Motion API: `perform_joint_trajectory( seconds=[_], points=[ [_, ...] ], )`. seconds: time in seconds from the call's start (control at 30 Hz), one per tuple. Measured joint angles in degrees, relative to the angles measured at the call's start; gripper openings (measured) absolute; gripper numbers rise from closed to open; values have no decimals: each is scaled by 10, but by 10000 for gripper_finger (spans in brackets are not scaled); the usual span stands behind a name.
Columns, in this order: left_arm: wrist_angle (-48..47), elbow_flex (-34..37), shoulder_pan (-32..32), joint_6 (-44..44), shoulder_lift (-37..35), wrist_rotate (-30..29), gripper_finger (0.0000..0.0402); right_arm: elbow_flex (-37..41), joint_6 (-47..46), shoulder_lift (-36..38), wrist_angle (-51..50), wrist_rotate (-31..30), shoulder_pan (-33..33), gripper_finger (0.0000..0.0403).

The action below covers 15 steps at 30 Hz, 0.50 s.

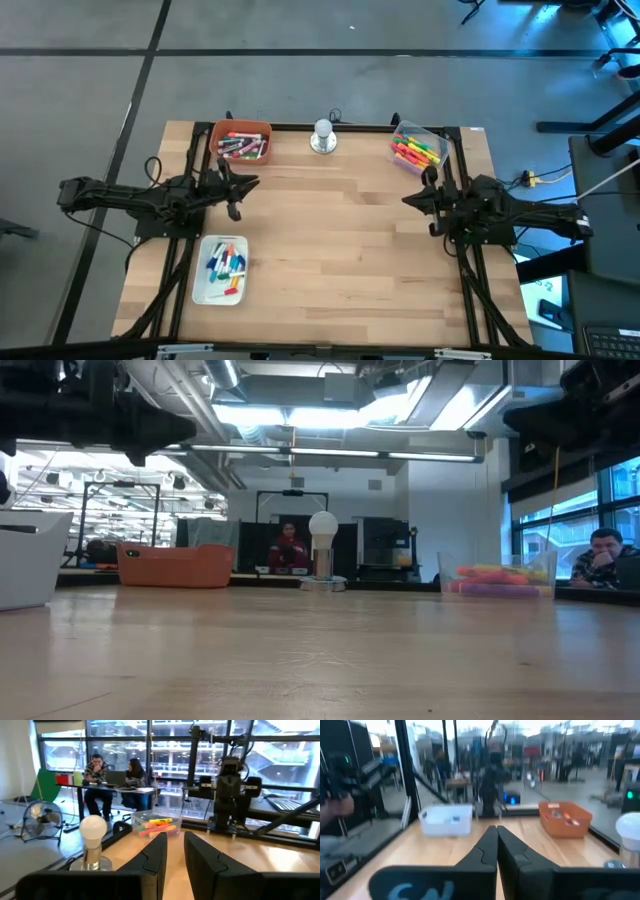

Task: Pick & Place Markers
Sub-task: Return to Home Position

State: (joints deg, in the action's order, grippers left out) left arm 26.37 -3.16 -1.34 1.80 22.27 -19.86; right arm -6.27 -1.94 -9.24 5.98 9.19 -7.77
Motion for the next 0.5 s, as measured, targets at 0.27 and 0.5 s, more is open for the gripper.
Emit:
perform_joint_trajectory(
  seconds=[0.27,0.5],
  points=[
    [22,0,0,-24,2,5,61,48,-37,33,44,0,0,3],
    [72,0,0,-43,14,54,61,43,-18,47,44,-13,0,3]
  ],
)
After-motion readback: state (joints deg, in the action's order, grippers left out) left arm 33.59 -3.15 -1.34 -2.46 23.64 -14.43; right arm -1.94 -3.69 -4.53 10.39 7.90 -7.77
